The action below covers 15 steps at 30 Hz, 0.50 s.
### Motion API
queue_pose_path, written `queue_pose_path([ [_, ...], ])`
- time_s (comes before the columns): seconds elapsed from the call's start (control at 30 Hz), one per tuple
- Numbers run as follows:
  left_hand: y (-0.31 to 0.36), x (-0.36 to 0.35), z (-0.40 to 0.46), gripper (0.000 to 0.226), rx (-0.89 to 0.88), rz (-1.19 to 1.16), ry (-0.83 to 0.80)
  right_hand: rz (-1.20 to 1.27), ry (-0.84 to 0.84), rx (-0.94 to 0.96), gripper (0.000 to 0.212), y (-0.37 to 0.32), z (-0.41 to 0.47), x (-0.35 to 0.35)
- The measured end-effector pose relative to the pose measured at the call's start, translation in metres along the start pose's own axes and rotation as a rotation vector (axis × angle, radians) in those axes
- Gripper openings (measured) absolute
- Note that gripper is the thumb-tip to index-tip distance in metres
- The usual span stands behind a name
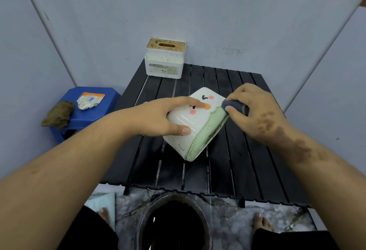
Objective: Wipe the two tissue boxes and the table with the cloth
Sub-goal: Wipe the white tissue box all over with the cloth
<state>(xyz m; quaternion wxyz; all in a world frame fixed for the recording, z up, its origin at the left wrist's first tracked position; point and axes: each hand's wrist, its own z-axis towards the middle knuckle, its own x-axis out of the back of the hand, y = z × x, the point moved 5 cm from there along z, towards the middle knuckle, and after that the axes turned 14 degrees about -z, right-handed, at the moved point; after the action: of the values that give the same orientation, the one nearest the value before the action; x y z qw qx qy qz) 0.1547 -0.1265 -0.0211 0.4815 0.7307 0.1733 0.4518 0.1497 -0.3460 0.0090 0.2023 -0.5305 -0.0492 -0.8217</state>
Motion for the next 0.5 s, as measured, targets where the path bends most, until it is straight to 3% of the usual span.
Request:
queue_pose_path([
  [0.1, 0.000, -0.001, -0.001, 0.066, 0.012, -0.007, -0.004, -0.019, -0.066, 0.105, 0.012, -0.013, 0.003, 0.002],
  [0.3, 0.003, -0.002, -0.001, 0.065, 0.046, 0.030, -0.001, -0.158, -0.102, -0.041, 0.016, 0.019, 0.018, -0.001],
  [0.5, 0.003, -0.004, -0.003, 0.067, 0.048, 0.052, 0.003, -0.157, -0.101, 0.029, 0.014, 0.022, 0.012, -0.002],
])
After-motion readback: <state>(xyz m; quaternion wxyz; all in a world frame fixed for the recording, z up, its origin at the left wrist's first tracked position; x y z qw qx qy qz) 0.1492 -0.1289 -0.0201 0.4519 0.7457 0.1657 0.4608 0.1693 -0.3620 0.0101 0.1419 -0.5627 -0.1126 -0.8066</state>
